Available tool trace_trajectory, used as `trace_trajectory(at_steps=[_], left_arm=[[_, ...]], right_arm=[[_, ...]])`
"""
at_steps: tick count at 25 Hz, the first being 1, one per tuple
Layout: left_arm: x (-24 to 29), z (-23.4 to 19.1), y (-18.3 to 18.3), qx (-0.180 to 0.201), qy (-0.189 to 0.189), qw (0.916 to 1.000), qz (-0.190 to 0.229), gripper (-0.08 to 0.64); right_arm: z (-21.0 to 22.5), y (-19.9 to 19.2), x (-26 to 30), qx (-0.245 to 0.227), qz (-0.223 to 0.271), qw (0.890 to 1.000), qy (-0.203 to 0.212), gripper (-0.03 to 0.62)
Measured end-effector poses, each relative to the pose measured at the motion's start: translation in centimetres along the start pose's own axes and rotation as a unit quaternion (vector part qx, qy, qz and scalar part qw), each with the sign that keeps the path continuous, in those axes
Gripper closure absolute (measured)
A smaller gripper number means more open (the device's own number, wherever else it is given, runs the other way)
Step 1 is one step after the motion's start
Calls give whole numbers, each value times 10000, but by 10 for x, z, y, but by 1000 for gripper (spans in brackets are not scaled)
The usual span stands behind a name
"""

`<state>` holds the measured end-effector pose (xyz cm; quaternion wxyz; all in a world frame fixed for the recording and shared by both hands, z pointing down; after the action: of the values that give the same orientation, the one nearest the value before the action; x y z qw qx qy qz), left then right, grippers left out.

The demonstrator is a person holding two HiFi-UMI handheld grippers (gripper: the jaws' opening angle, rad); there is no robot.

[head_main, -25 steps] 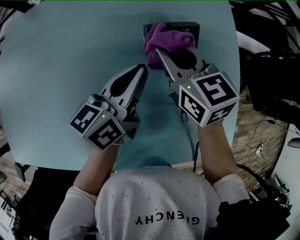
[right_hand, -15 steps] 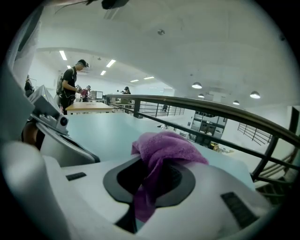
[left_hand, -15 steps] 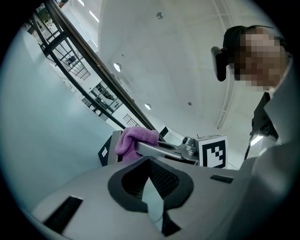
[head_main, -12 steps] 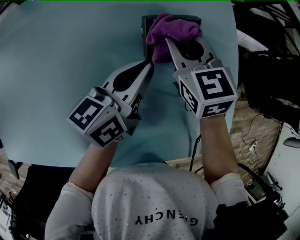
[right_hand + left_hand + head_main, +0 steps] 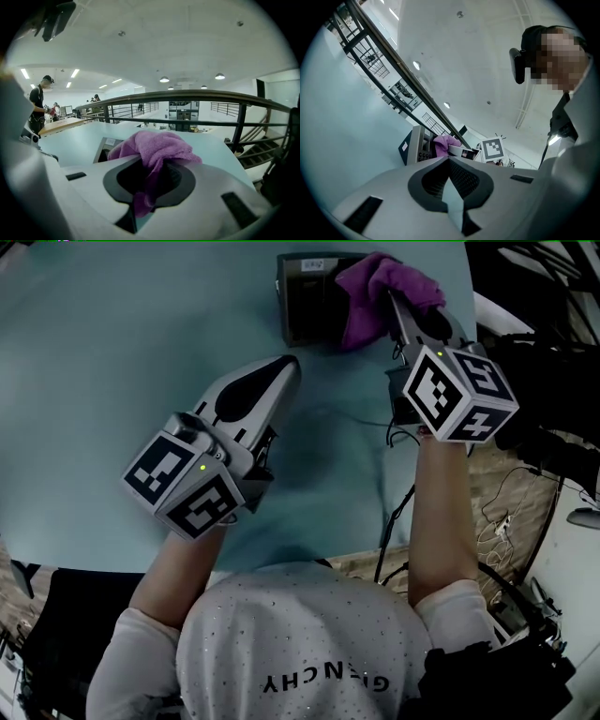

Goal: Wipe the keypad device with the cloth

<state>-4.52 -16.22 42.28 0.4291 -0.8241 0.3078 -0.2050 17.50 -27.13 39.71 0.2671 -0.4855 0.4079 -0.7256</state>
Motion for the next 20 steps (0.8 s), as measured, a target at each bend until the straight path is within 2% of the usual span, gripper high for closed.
trace_trajectory(at_steps=[7,10,12,16,18,20], left_arm=[[-13,0,3,153,148,9998,11,560],[-20,-2,6,176,241,9995,63,560],[-24,-2,7,184,271,9994,79,560],[-29,-2,8,246,280,9993,64,560],[-31,0,9,285,275,9992,76,560],[-35,3,9,319,270,9991,100,560]], right_arm=[[18,1,-7,291,109,9983,-488,538],[2,-3,-11,-159,316,9971,-678,538],[-24,-6,-13,-536,498,9966,-368,538],[-73,-13,-13,-753,575,9930,705,538],[-88,-16,-11,-809,537,9902,1003,538],[-97,-19,-7,-823,469,9895,1093,538]])
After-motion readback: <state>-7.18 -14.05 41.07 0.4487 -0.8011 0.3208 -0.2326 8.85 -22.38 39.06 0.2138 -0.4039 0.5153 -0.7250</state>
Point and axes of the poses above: the fingertips, and each gripper's own axes: x forward along the fingers, z to its right, y out of its top, the point moved 9 cm from there along -x, backward along the fingers, and after that the axes turned 11 degrees about x, right-handed, at the moved point
